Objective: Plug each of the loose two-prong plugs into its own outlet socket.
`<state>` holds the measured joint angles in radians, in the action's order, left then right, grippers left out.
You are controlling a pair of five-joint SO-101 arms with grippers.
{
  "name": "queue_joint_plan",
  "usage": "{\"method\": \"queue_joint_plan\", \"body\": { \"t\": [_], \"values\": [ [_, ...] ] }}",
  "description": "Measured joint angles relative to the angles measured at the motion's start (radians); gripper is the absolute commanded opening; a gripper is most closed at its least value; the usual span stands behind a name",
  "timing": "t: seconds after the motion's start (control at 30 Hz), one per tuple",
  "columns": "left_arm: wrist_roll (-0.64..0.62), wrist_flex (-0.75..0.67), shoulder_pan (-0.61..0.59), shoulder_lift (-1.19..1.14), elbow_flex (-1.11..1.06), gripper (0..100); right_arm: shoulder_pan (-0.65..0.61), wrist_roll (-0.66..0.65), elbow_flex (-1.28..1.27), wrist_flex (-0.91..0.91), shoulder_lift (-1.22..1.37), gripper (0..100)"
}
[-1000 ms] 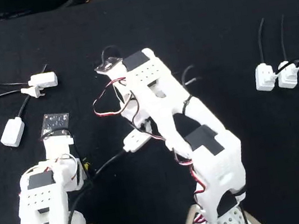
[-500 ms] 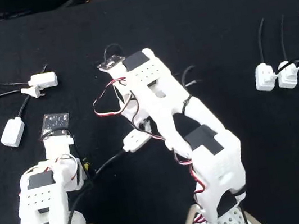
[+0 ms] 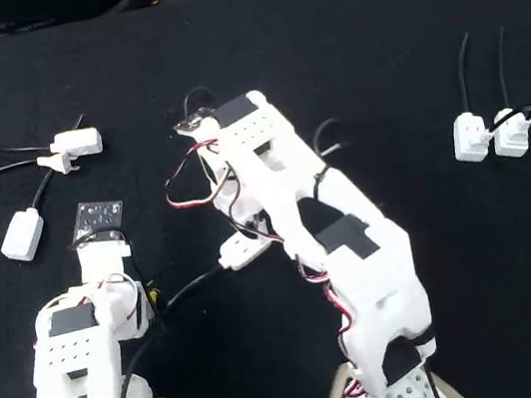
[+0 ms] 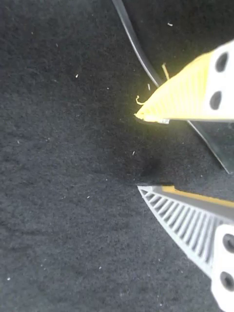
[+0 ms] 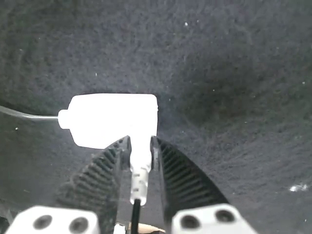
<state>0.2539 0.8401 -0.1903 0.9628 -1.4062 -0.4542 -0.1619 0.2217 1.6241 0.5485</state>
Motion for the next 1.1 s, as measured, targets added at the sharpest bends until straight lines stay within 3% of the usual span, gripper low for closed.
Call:
{"method": "queue_joint_plan", "body": {
  "t": [0.17,0.4,0.6,0.8,1.0,1.1],
  "values": [
    [0.0,0.0,0.0,0.0,0.0,21,-0.011,0.023,0.006,0.0,0.0,2.2],
    [0.0,0.0,0.0,0.0,0.0,21,-0.044,0.026,-0.002,-0.015,-0.002,32.8],
    [0.0,0.0,0.0,0.0,0.0,21,-0.083,-0.058,-0.014,-0.018,-0.117,26.6],
    [-0.002,-0.005,-0.043,0.0,0.0,21,-0.129,-0.318,-0.048,-0.017,-0.282,25.1],
    [-0.069,-0.006,-0.176,0.0,0.003,21,-0.184,-0.686,-0.215,-0.021,-0.301,25.2],
    [-0.129,-0.037,-0.267,0.0,0.011,21,-0.187,-0.799,-0.293,-0.071,-0.301,27.0]
  ]
}}
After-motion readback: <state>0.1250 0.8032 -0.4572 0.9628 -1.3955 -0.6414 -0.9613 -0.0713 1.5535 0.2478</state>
